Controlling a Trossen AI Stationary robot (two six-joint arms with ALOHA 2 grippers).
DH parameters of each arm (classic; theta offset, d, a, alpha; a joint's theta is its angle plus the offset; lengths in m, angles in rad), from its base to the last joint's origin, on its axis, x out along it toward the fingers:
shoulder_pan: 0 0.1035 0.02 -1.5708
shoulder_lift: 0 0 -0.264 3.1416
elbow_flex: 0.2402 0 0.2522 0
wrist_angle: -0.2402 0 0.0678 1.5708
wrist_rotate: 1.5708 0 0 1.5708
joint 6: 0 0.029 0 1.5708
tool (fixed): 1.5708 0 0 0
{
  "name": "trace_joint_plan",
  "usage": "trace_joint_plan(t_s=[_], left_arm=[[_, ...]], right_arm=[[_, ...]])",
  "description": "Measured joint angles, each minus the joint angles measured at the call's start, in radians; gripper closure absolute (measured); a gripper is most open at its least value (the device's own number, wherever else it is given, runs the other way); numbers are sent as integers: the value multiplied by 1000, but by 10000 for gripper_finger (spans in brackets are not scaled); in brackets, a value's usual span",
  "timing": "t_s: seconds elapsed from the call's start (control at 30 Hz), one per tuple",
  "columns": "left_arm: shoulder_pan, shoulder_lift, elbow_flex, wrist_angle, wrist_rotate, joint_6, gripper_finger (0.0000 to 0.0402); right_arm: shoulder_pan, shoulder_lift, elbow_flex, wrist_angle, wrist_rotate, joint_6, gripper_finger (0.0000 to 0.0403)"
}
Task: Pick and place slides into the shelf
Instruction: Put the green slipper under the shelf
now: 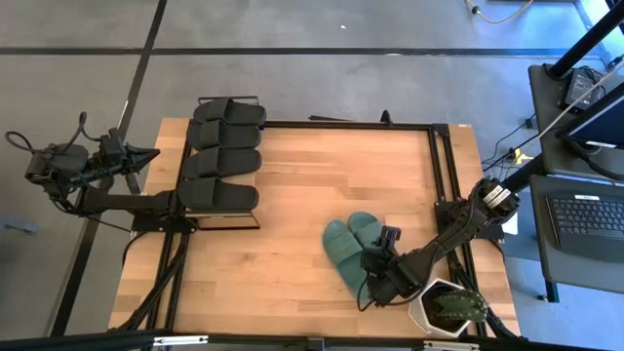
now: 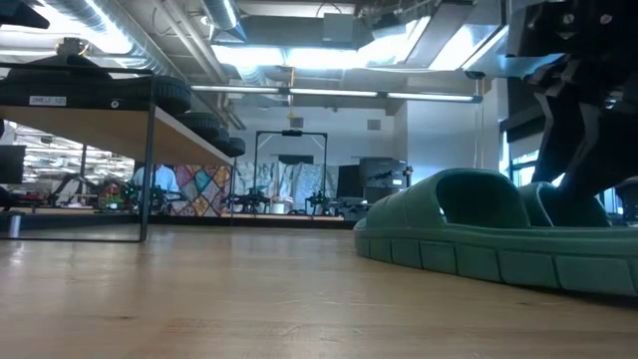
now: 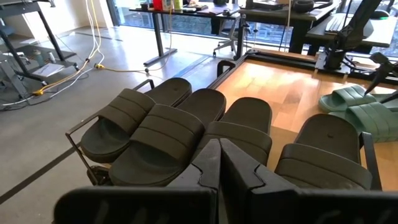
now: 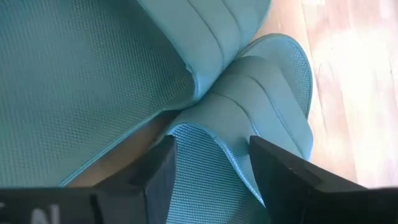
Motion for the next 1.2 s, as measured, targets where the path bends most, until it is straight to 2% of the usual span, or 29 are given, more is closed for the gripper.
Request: trace_joint_plan(t_s=[0.43,0.57,0.73,0.8,0.9,1.0,1.2], left_arm=[[0,0,0,0,0,0,401],[0,0,0,0,0,0,401],[0,0,0,0,0,-2,401],[0,0,0,0,0,-2,401],[0,0,0,0,0,-2,401],[0,0,0,0,0,-2,401],[0,0,0,0,0,-3,401]], right_arm=[[-55,69,0,-65,2,-50,209],[-61,75,0,-63,8,-60,260],[-61,75,0,-77,7,-50,365],[-61,75,0,-80,6,-49,386],[-66,75,2,-106,10,-17,387],[-77,77,23,-205,12,27,388],[-130,77,167,-447,99,83,389]])
